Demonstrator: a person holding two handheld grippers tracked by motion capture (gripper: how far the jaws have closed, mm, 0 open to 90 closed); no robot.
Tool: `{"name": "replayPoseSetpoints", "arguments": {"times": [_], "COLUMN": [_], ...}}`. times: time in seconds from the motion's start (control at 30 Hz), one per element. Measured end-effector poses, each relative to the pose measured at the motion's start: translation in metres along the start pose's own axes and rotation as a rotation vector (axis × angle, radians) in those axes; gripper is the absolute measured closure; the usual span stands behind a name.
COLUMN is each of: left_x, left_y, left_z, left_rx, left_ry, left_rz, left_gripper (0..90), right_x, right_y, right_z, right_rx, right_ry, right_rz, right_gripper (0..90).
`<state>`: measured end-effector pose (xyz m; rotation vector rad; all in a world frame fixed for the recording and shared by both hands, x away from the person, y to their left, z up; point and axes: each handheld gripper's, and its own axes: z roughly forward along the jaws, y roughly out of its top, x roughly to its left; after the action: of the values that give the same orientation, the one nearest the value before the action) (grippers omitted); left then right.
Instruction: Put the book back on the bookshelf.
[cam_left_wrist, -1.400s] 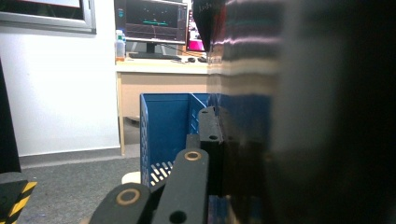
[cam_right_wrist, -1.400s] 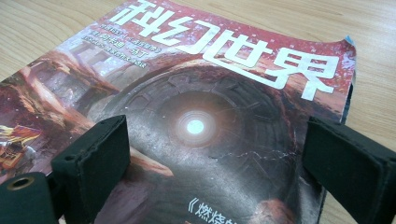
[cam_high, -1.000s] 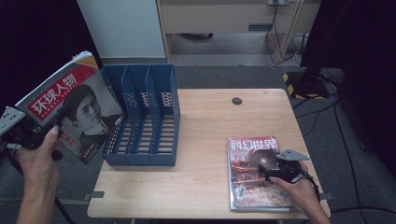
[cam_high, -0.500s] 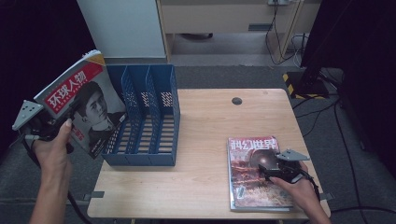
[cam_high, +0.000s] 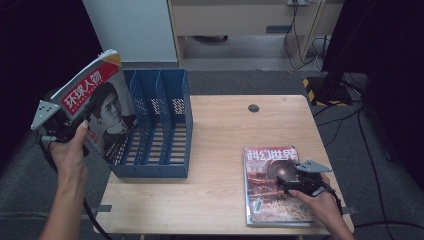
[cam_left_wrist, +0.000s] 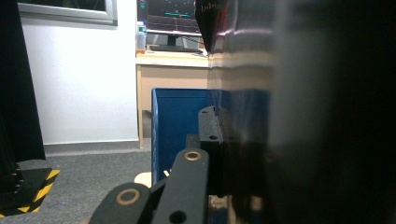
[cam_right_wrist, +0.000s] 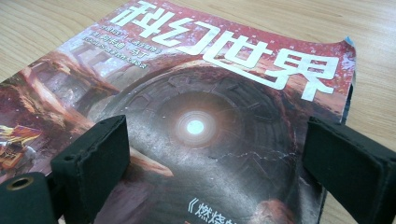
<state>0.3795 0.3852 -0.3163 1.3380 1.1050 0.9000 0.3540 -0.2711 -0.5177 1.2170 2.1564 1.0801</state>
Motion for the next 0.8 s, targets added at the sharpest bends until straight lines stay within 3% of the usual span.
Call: {"name": "replayPoseSetpoints", "arguments": {"times": [0.33, 0.47, 0.67, 0.8], "left_x": [0.005, 0.007, 0.002, 0.001], "left_y": [-0.003, -0.004, -0.012, -0.019], "left_z": [0.001, 0.001, 0.011, 0.018], "left_rx": [-0.008, -0.016, -0.012, -0.011], "left_ry": [0.045, 0.034, 0.036, 0.03], "left_rz": [-0.007, -0.023, -0.017, -0.034], "left_gripper": [86.5, 86.5, 86.5, 86.5], "right_x": [0.0, 0.0, 0.0, 0.0], "right_y": [0.0, 0.0, 0.0, -0.001], "right_z": [0.0, 0.0, 0.0, 0.0], "right_rx": [-0.001, -0.002, -0.004, -0.004], "right_ry": [0.001, 0.001, 0.0, 0.001], "right_rz": [0.004, 0.004, 0.001, 0.003], "right_gripper": [7.9, 7.9, 7.9, 7.9]}}
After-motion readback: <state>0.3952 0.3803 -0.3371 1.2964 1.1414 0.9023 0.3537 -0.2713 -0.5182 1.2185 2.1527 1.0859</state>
